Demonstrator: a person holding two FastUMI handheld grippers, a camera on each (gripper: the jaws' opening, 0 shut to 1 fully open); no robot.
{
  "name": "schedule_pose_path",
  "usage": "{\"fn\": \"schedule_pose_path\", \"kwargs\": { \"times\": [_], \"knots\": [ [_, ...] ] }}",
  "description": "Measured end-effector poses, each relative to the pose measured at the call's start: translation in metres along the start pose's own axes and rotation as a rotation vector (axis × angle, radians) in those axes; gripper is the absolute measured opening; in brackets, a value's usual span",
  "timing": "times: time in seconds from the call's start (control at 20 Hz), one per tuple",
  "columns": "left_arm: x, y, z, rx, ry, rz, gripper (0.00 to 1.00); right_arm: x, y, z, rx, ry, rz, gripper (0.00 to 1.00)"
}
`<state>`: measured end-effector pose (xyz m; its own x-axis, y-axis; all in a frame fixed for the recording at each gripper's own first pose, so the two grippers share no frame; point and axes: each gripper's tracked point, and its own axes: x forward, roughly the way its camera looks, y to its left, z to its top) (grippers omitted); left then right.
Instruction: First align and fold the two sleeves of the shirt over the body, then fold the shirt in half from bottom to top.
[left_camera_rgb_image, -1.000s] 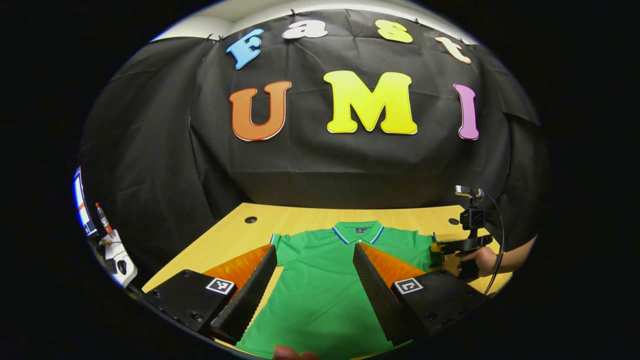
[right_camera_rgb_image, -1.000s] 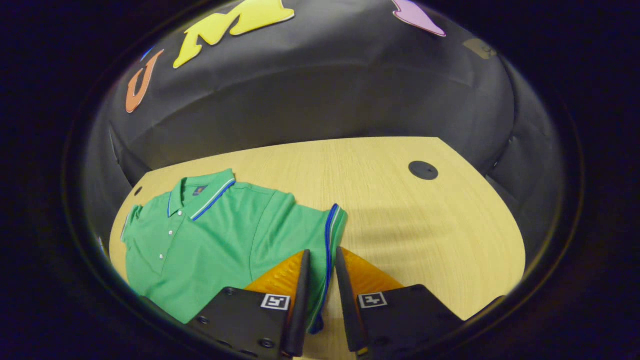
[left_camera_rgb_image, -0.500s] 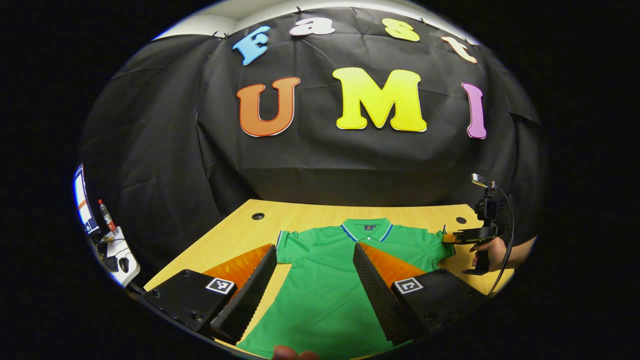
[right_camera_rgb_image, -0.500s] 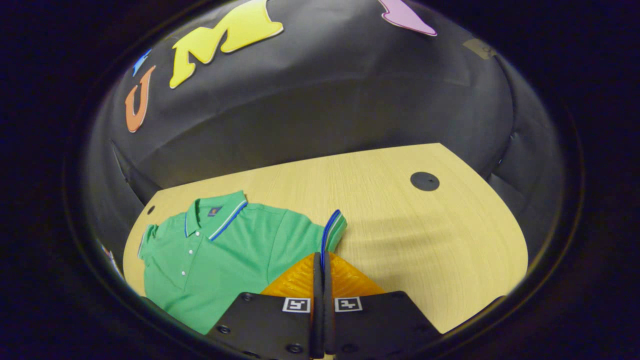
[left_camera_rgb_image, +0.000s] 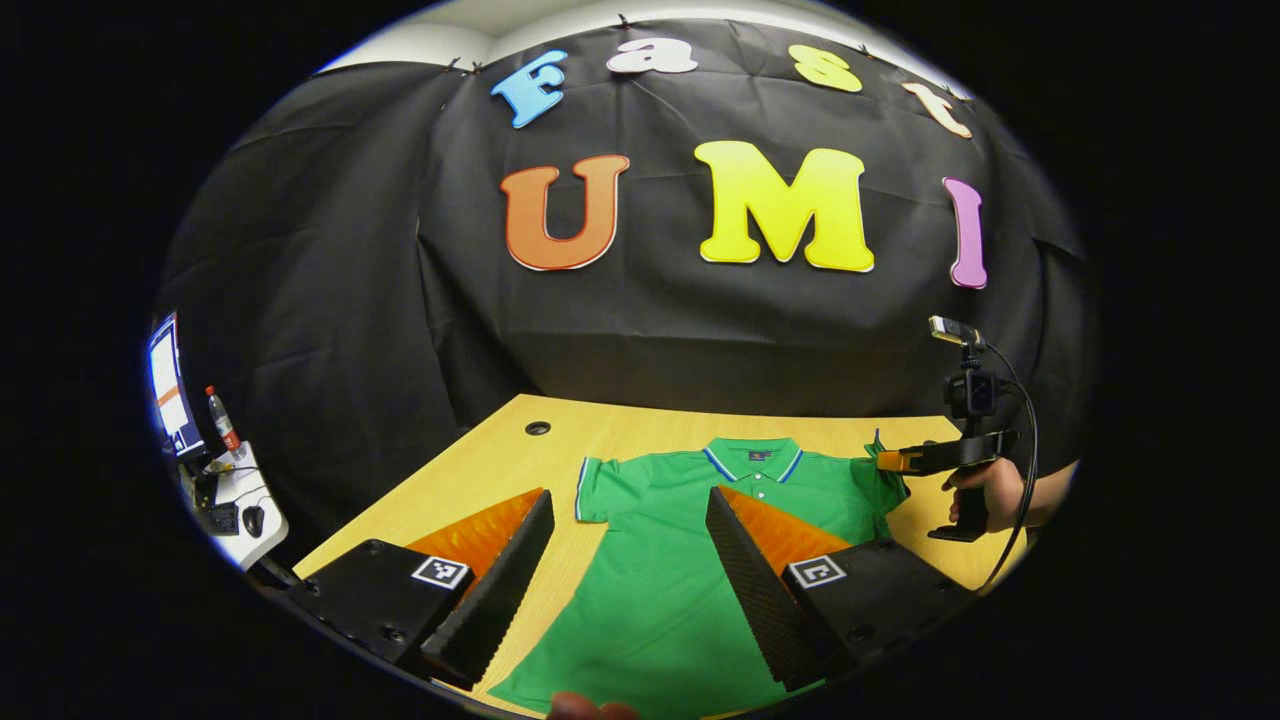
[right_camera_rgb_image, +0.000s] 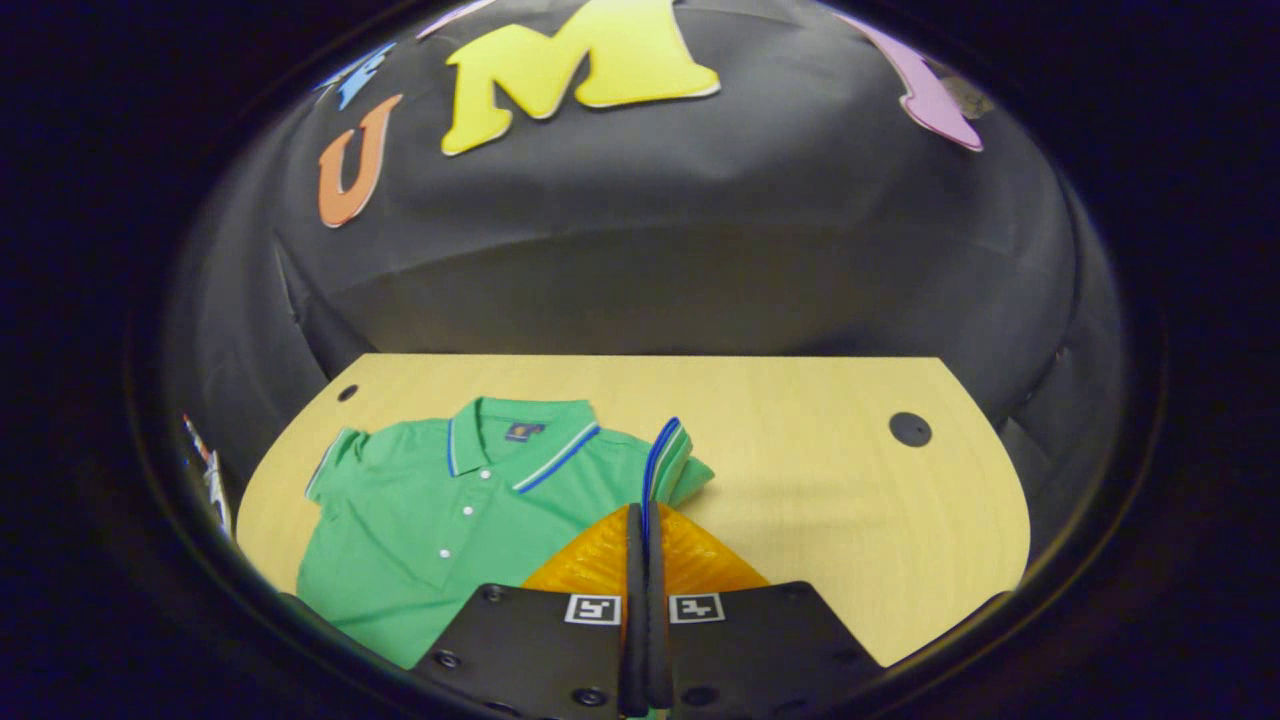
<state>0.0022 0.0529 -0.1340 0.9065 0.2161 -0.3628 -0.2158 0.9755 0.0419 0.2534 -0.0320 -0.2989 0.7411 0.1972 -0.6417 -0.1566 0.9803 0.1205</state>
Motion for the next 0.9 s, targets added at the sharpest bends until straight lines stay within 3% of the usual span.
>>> {"fn": "schedule_pose_path", "kwargs": {
  "times": [0.2, 0.4, 0.45, 0.5, 0.6, 0.75, 0.8, 0.9],
  "knots": [
    [-0.009, 0.022, 0.002, -0.023, -0.013, 0.035, 1.00, 0.005, 0.044, -0.020, -0.058, 0.045, 0.047, 0.03],
    [-0.015, 0.046, 0.001, -0.036, -0.014, 0.070, 1.00, 0.013, 0.083, -0.044, -0.030, 0.095, 0.088, 0.05],
    [-0.016, 0.051, 0.001, -0.042, -0.011, 0.076, 1.00, 0.011, 0.088, -0.043, -0.025, 0.088, 0.087, 0.33],
    [-0.017, 0.054, 0.000, -0.049, -0.010, 0.079, 0.99, 0.006, 0.094, -0.042, -0.021, 0.082, 0.092, 0.31],
    [-0.018, 0.060, 0.000, -0.067, -0.011, 0.074, 1.00, -0.005, 0.098, -0.039, -0.035, 0.061, 0.087, 0.47],
    [-0.013, 0.058, 0.000, -0.088, -0.011, 0.022, 1.00, -0.036, 0.088, -0.021, -0.028, -0.009, 0.034, 0.99],
    [-0.008, 0.057, 0.000, -0.091, -0.011, 0.001, 1.00, -0.049, 0.085, -0.015, -0.025, -0.030, 0.019, 0.94],
    [0.003, 0.054, -0.001, -0.090, -0.005, -0.047, 1.00, -0.077, 0.080, -0.007, -0.030, -0.068, -0.004, 0.98]
  ]
}}
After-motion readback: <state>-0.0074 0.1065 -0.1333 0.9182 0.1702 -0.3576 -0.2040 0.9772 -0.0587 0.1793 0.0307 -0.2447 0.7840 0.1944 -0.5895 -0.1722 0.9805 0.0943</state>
